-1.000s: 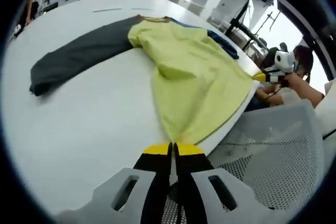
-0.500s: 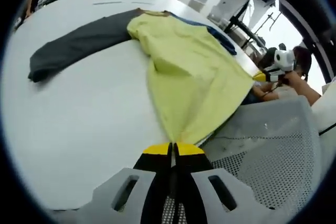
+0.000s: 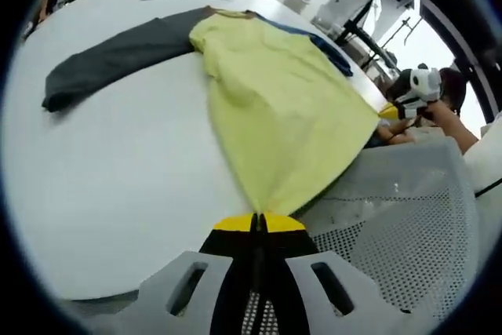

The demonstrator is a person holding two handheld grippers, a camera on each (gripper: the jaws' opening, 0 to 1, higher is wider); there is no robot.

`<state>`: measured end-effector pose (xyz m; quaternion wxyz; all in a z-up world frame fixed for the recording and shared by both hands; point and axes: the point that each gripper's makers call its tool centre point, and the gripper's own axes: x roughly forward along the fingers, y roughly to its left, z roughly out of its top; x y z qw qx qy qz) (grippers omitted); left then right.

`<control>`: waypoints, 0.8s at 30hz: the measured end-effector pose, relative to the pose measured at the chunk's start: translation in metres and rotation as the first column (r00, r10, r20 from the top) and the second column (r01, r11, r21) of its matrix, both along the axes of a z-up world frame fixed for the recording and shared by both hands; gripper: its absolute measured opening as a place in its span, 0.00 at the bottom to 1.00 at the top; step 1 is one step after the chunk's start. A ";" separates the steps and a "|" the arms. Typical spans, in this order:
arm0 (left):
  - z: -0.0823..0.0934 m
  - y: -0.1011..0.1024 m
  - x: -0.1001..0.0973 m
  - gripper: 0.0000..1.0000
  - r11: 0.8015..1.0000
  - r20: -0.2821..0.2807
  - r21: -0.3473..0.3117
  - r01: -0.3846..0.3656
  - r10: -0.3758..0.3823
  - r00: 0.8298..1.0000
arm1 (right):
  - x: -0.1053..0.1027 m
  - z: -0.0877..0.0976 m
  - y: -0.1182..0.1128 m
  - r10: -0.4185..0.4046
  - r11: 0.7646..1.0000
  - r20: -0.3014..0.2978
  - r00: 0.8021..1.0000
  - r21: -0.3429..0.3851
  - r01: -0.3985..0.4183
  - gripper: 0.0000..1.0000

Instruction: Fold the garment on the visible template until the final outline fits inside the template.

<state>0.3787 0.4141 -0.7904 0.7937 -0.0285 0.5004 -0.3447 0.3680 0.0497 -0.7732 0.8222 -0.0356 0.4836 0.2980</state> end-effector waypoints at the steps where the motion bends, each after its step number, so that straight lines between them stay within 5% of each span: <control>1: 0.000 0.000 0.000 0.00 1.000 -0.002 0.001 -0.002 0.002 1.000 | 0.000 0.000 0.000 0.003 1.000 -0.002 1.000 -0.001 -0.003 0.00; 16: -0.002 -0.001 -0.009 0.00 1.000 -0.022 0.022 0.010 -0.010 1.000 | -0.008 -0.001 0.000 0.033 0.999 -0.032 0.999 0.000 -0.033 0.00; 24: 0.002 -0.005 -0.012 0.01 1.000 -0.020 0.016 -0.003 0.004 1.000 | 0.002 0.008 0.001 0.051 0.999 0.018 0.999 0.009 -0.052 0.03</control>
